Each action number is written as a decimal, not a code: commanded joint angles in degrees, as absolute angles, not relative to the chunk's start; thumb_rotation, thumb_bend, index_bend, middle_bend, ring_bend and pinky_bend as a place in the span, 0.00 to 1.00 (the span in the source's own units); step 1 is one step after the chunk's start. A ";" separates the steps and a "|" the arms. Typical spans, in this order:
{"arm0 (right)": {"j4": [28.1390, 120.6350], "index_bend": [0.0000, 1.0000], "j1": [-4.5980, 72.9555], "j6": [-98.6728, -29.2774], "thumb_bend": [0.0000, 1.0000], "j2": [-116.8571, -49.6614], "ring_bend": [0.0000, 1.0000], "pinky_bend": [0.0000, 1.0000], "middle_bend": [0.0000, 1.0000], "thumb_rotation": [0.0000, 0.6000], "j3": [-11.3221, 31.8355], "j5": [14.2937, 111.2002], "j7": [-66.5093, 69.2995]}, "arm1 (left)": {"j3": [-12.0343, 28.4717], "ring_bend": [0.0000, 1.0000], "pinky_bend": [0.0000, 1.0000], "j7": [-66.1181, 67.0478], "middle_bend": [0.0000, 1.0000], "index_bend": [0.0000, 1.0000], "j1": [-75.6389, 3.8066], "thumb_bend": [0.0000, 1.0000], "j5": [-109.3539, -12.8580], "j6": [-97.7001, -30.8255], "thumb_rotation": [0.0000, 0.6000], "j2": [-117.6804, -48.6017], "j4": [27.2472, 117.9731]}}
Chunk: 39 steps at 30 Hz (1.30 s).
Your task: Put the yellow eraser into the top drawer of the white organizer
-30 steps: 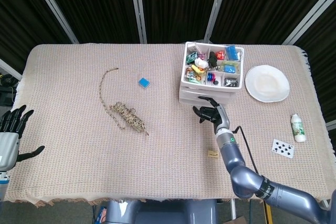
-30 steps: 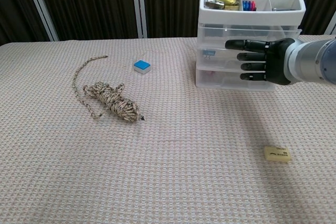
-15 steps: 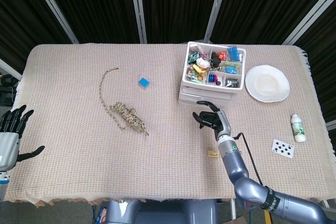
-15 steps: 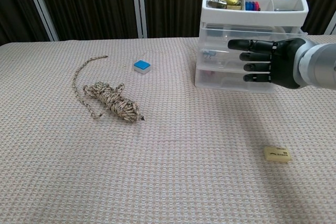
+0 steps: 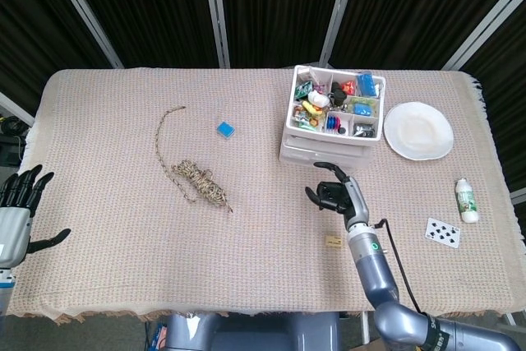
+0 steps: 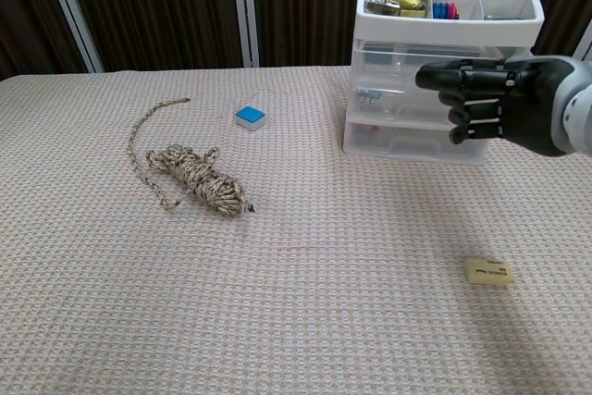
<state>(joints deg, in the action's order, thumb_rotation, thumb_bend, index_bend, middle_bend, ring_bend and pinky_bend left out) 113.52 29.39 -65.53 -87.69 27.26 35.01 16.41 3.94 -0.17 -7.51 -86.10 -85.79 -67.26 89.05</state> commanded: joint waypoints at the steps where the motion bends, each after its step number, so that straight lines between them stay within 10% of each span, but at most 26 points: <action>1: 116.35 0.26 27.61 -73.68 0.20 -87.18 0.76 0.68 0.79 1.00 22.14 47.71 8.66 | 3.98 0.00 0.00 -0.16 0.00 0.08 -7.50 0.00 -86.00 -85.77 1.00 -67.28 89.09; 16: 114.33 0.26 33.07 -77.11 0.20 -81.62 0.76 0.68 0.80 1.00 21.89 40.39 -19.68 | 3.92 0.00 0.00 -0.30 0.00 0.09 -7.60 0.00 -86.21 -85.69 1.00 -67.21 89.04; 39: 112.47 0.26 35.33 -78.91 0.20 -82.44 0.76 0.68 0.80 1.00 23.37 37.49 -22.12 | 4.04 0.00 0.00 -0.84 0.00 0.09 -7.50 0.00 -86.91 -86.74 1.00 -67.90 87.99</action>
